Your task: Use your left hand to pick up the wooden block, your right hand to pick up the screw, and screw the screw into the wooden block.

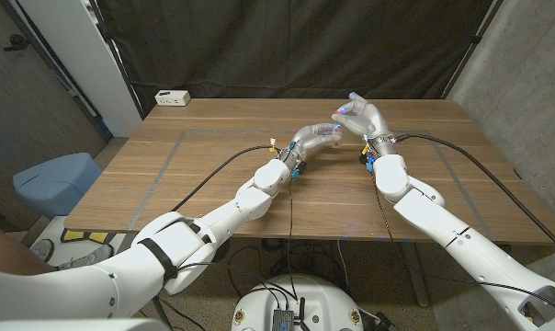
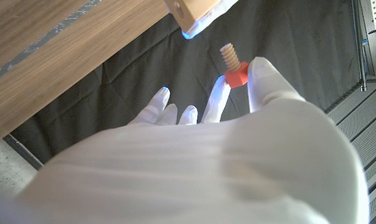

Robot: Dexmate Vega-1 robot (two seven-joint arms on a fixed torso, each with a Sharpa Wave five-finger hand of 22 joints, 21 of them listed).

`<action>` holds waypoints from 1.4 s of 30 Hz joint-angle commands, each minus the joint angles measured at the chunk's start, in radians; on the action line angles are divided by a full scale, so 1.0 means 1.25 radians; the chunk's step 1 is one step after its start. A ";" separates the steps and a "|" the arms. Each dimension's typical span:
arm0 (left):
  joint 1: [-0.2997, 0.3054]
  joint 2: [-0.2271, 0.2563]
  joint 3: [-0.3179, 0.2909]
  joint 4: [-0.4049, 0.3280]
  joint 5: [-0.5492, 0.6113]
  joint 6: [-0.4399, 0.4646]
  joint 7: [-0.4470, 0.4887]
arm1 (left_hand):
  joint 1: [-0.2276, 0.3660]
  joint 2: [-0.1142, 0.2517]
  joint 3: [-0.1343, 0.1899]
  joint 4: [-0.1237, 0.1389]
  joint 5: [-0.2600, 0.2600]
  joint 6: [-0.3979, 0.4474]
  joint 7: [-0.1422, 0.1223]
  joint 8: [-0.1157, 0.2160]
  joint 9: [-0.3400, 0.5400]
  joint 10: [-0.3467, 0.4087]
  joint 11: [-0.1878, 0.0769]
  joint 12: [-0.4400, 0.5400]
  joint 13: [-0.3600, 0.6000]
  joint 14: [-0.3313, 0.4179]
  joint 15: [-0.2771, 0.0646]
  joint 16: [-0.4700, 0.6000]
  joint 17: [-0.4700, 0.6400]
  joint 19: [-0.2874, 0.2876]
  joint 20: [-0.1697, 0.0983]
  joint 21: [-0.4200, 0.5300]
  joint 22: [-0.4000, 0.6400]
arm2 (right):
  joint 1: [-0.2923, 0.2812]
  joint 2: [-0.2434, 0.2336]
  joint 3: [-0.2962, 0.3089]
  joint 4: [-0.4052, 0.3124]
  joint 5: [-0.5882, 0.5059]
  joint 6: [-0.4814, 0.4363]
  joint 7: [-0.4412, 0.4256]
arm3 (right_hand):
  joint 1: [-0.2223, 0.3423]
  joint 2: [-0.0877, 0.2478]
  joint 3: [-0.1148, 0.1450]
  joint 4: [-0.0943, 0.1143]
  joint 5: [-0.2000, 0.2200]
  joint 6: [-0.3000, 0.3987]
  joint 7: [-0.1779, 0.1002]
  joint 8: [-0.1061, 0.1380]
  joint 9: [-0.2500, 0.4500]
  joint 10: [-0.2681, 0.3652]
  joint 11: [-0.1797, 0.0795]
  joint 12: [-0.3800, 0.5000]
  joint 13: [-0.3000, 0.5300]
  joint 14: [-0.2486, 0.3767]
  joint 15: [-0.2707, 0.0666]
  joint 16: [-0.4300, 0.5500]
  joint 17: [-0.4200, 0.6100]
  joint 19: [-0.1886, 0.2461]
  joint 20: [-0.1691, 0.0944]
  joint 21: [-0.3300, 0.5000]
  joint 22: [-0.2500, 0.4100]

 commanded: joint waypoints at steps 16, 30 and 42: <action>0.006 0.005 0.000 -0.015 0.001 0.008 0.004 | -0.023 0.046 0.001 0.004 0.007 0.063 0.023 0.006 0.008 0.015 -0.007 0.003 0.043 0.005 -0.084 -0.002 0.004 0.004 -0.001 0.007 0.002 | -0.006 0.007 -0.007 0.016 0.003 -0.001 -0.007 | -0.001 0.010 0.002 0.000 0.010 -0.004 -0.004 0.009 0.003 0.006 -0.004 -0.002 0.005 0.008 -0.037 0.000 0.003 0.009 -0.029 0.001 0.002; 0.014 0.010 0.002 -0.034 0.004 0.018 0.010 | -0.023 0.046 0.001 0.004 0.007 0.063 0.023 0.005 0.008 0.015 -0.007 0.002 0.044 0.005 -0.084 -0.003 0.003 0.004 -0.001 0.007 0.002 | -0.012 0.003 -0.006 0.014 0.006 0.001 -0.006 | 0.001 0.010 0.002 -0.001 0.011 -0.004 -0.003 0.012 0.001 0.007 -0.003 -0.002 0.005 0.010 -0.039 0.001 0.003 0.011 -0.029 0.001 0.002; 0.020 0.016 0.002 -0.051 0.007 0.028 0.019 | -0.022 0.048 0.001 0.004 0.008 0.062 0.023 0.005 0.008 0.014 -0.007 0.000 0.045 0.005 -0.083 -0.003 0.004 0.004 -0.001 0.007 0.002 | -0.011 0.003 -0.007 0.021 0.008 0.005 -0.003 | 0.002 0.013 0.000 0.000 0.011 -0.005 -0.004 0.015 0.000 0.007 -0.003 -0.002 0.005 0.010 -0.039 0.000 0.003 0.012 -0.029 0.001 0.002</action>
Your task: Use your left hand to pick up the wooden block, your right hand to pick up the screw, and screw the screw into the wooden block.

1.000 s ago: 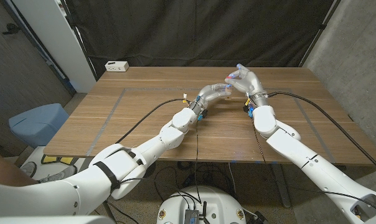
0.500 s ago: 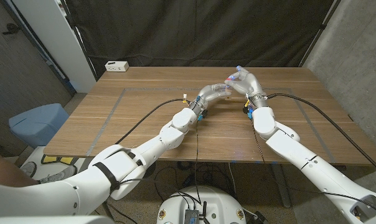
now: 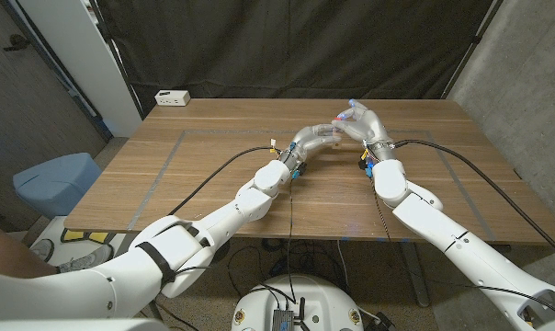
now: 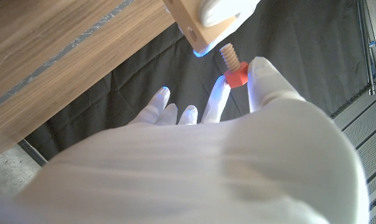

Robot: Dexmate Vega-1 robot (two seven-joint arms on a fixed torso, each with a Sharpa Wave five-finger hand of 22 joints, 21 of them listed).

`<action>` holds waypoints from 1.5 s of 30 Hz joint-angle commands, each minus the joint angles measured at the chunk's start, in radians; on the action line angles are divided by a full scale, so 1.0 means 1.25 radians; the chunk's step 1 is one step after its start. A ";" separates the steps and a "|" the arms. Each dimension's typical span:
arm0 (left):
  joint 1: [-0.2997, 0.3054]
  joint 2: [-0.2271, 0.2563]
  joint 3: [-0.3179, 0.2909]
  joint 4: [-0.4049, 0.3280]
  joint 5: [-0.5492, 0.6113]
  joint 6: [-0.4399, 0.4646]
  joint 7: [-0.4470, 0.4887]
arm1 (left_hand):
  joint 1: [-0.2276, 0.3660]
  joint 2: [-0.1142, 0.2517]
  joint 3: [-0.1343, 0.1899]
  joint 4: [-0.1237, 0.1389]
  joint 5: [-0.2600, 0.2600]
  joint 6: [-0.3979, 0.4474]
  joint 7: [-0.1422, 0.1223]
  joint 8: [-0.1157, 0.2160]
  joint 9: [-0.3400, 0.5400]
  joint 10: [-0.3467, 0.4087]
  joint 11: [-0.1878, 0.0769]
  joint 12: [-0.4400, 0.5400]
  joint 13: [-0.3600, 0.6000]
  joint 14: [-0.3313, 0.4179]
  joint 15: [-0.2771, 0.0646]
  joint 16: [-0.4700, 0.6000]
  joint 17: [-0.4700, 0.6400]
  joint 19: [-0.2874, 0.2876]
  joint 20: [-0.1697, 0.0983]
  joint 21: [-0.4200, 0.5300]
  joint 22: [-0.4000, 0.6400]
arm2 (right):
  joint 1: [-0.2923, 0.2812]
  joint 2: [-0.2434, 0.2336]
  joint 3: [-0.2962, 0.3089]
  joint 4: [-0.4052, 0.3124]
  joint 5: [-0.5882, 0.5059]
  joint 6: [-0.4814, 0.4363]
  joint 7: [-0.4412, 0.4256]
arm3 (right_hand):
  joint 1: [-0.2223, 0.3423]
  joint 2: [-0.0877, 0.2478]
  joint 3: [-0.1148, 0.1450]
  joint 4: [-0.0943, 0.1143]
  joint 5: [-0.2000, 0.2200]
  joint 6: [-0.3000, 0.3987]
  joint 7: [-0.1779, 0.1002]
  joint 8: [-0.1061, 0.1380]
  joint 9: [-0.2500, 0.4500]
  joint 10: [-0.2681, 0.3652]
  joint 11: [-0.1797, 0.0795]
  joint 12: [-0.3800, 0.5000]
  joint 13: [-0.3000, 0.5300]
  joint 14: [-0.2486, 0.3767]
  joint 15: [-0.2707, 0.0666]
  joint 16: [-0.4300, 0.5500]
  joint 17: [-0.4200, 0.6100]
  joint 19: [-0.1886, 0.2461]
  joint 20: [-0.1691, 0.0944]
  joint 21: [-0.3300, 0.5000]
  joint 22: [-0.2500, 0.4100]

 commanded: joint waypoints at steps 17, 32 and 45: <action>-0.007 -0.007 0.002 0.014 0.001 0.003 0.002 | -0.021 0.048 0.001 0.003 0.006 0.063 0.022 0.004 0.008 0.017 -0.005 0.005 0.046 0.005 -0.084 -0.003 0.004 0.004 -0.001 0.007 0.002 | -0.004 -0.003 0.001 0.004 0.006 0.002 0.001 | 0.004 0.007 -0.002 0.000 0.007 -0.003 0.000 0.008 -0.003 0.005 -0.002 -0.003 0.001 0.006 -0.033 0.000 0.003 0.009 -0.025 0.001 0.002; -0.006 -0.006 0.001 0.014 0.000 -0.001 0.000 | -0.022 0.048 0.001 0.003 0.006 0.063 0.023 0.004 0.008 0.018 -0.005 0.003 0.046 0.005 -0.084 -0.003 0.004 0.004 0.000 0.007 0.002 | 0.001 0.000 -0.003 0.007 0.007 -0.002 0.003 | 0.003 0.006 -0.003 0.000 0.008 -0.002 0.001 0.012 -0.003 0.006 -0.002 -0.003 0.002 0.006 -0.033 -0.001 0.003 0.009 -0.025 0.000 0.002; -0.009 -0.006 0.001 0.018 -0.002 -0.001 -0.005 | -0.023 0.048 0.000 0.004 0.006 0.064 0.023 0.004 0.008 0.018 -0.005 0.002 0.047 0.005 -0.083 -0.004 0.004 0.004 -0.001 0.007 0.002 | 0.002 0.002 -0.006 0.012 0.007 -0.001 0.003 | 0.004 0.006 -0.003 0.000 0.009 -0.002 0.000 0.015 -0.004 0.006 -0.001 -0.003 0.002 0.007 -0.033 -0.001 0.004 0.009 -0.025 0.000 0.002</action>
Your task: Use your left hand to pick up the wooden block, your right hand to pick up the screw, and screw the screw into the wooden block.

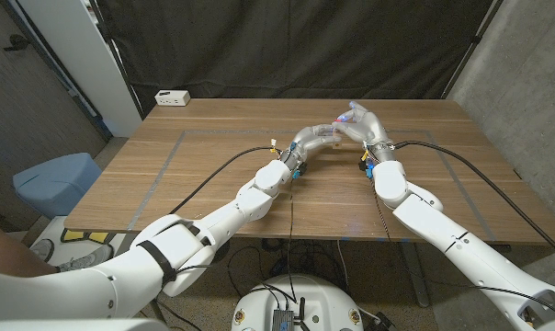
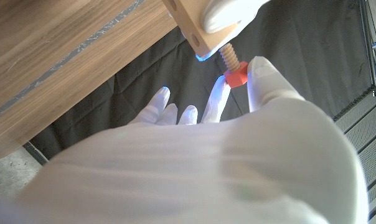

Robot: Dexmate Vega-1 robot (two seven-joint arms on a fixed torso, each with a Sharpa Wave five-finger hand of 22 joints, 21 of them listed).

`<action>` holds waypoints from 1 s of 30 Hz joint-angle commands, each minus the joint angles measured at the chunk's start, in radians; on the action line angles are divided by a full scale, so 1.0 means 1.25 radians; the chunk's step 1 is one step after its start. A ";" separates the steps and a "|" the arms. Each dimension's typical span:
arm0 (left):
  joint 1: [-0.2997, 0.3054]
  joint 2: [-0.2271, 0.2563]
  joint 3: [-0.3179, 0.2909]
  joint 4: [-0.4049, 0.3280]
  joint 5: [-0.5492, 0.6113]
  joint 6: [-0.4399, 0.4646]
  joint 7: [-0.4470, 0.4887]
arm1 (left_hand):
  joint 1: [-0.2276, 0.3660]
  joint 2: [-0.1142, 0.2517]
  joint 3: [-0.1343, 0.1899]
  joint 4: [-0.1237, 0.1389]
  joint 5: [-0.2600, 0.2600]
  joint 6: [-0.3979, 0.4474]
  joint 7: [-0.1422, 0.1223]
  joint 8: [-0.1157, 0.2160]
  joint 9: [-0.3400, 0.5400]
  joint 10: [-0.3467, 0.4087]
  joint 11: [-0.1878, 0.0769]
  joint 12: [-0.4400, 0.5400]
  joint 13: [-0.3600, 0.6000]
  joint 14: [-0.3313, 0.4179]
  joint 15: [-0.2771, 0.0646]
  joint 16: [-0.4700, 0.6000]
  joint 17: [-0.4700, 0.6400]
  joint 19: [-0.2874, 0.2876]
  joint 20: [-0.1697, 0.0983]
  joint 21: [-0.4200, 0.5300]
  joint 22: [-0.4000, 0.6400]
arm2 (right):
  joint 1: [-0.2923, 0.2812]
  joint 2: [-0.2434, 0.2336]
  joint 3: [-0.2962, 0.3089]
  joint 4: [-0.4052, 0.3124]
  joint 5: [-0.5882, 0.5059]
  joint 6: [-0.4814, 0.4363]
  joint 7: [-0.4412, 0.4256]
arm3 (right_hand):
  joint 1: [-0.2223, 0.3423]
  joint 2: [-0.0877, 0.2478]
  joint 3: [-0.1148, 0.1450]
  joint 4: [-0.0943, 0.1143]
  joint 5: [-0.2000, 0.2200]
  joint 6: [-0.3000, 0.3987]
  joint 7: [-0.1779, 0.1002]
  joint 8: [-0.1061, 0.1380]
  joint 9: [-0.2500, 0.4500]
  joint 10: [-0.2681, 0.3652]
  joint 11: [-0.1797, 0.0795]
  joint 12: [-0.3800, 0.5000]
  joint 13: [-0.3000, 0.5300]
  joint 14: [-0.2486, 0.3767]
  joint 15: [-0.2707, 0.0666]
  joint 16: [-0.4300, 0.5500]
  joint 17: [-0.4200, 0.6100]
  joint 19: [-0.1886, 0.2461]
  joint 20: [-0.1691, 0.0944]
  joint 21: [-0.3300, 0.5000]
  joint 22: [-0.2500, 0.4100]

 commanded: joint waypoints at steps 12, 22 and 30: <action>-0.002 0.001 0.000 0.003 -0.002 -0.002 -0.007 | -0.022 0.049 0.002 0.005 0.006 0.062 0.024 0.003 0.008 0.015 -0.009 0.005 0.047 0.006 -0.084 -0.003 0.004 0.004 -0.001 0.007 0.002 | -0.002 0.000 -0.003 0.004 0.003 0.002 0.000 | 0.003 0.006 -0.003 0.000 0.007 -0.002 -0.001 0.009 -0.002 0.006 -0.003 0.000 0.002 0.006 -0.033 -0.002 0.003 0.009 -0.025 0.000 0.002; -0.005 -0.002 0.001 0.007 -0.001 -0.001 -0.008 | -0.022 0.050 0.002 0.006 0.006 0.061 0.024 0.003 0.008 0.015 -0.009 0.004 0.048 0.006 -0.083 -0.003 0.005 0.004 0.000 0.007 0.002 | -0.004 -0.001 0.000 0.010 0.007 0.010 -0.001 | 0.003 0.006 -0.002 0.001 0.007 -0.004 0.000 0.011 -0.002 0.006 -0.003 0.000 0.002 0.006 -0.033 -0.003 0.004 0.009 -0.025 0.000 0.002; -0.008 -0.006 0.003 0.014 -0.001 -0.002 -0.010 | -0.022 0.049 0.002 0.005 0.006 0.062 0.023 0.003 0.008 0.014 -0.009 0.003 0.048 0.007 -0.083 -0.003 0.004 0.004 -0.001 0.007 0.002 | -0.007 -0.002 0.004 0.011 0.007 0.012 -0.005 | 0.004 0.008 -0.003 0.001 0.008 -0.001 -0.002 0.015 -0.002 0.006 -0.005 0.000 0.002 0.007 -0.033 -0.003 0.004 0.009 -0.024 0.000 0.002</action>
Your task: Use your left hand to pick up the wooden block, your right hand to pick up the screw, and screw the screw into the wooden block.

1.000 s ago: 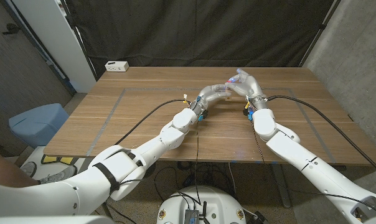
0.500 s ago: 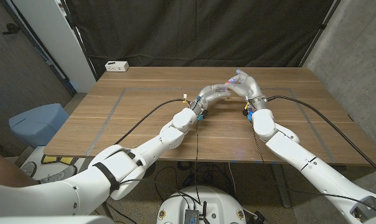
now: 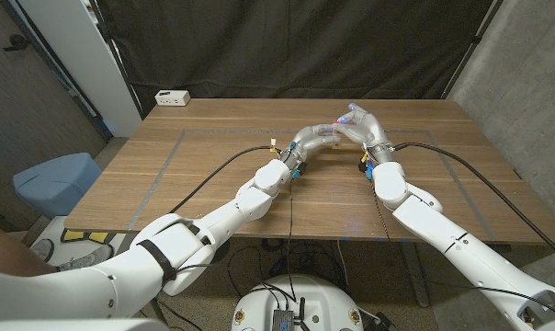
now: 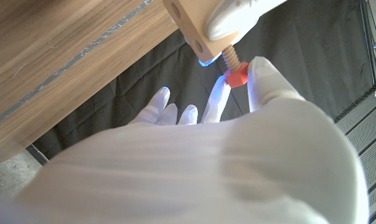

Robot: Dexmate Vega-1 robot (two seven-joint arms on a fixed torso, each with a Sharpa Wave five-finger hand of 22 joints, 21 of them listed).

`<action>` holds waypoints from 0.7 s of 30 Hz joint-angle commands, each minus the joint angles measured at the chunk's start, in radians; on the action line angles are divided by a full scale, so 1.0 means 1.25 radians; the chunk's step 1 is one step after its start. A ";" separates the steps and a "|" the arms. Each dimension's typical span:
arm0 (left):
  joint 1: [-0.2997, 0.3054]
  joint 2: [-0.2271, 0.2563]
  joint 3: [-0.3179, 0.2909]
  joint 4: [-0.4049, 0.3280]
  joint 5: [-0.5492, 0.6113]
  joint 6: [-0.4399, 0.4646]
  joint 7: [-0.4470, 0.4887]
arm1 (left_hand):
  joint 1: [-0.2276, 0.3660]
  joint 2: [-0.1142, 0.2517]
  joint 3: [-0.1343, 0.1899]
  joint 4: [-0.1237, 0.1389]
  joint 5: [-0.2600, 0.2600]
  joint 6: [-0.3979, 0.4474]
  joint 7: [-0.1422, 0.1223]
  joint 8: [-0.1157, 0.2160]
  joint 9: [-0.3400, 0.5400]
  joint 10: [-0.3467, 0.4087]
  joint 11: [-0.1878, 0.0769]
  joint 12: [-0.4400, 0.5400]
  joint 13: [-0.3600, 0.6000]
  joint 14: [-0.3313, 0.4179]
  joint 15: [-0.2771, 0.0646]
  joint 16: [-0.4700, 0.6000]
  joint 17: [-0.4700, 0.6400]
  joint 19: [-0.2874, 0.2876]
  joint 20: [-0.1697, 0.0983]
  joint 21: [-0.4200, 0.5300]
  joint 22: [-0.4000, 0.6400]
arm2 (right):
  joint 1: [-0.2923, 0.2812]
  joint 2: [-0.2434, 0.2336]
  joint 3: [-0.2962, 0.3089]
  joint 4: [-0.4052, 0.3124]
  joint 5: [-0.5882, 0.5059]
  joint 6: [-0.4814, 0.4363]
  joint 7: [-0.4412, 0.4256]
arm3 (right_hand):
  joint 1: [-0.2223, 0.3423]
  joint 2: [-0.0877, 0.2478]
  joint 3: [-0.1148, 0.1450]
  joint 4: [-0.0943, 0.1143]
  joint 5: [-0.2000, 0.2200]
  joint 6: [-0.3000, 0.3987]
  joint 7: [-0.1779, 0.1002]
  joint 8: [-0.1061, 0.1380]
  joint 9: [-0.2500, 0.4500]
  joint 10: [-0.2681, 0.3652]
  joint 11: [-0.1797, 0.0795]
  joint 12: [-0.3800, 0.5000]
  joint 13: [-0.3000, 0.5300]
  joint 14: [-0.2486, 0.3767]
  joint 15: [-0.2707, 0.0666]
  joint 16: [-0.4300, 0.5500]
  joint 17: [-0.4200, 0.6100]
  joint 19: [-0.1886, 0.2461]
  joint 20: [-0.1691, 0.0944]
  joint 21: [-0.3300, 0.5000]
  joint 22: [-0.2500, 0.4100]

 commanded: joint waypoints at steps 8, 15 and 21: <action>-0.007 -0.008 0.003 0.015 0.001 -0.003 -0.003 | -0.022 0.048 0.000 0.003 0.003 0.063 0.022 0.003 0.008 0.013 -0.010 0.005 0.049 0.007 -0.084 -0.003 0.004 0.005 -0.001 0.007 0.002 | -0.003 -0.002 0.006 0.007 0.002 0.008 -0.005 | 0.005 0.009 -0.004 0.001 0.005 -0.001 -0.002 0.009 0.002 0.003 -0.001 0.000 0.002 0.007 -0.034 -0.003 0.003 0.009 -0.024 0.000 0.002; -0.011 -0.012 0.003 0.024 0.000 -0.004 -0.006 | -0.022 0.049 0.000 0.004 0.003 0.061 0.023 0.002 0.008 0.014 -0.010 0.004 0.049 0.006 -0.083 -0.003 0.005 0.005 -0.001 0.007 0.002 | -0.002 -0.001 0.007 0.008 0.002 0.006 -0.006 | 0.005 0.008 -0.003 0.000 0.006 -0.002 -0.001 0.010 0.001 0.004 -0.001 0.000 0.002 0.007 -0.033 -0.003 0.004 0.009 -0.024 0.000 0.002; -0.018 -0.018 0.004 0.041 -0.001 -0.010 -0.011 | -0.022 0.049 0.000 0.004 0.003 0.061 0.023 0.002 0.008 0.014 -0.010 0.004 0.049 0.007 -0.084 -0.003 0.005 0.005 -0.001 0.007 0.002 | 0.003 0.002 0.007 0.015 0.004 0.011 -0.006 | 0.005 0.007 -0.003 0.000 0.006 -0.001 0.000 0.012 0.000 0.004 -0.002 0.000 0.002 0.007 -0.033 -0.004 0.004 0.009 -0.024 0.000 0.002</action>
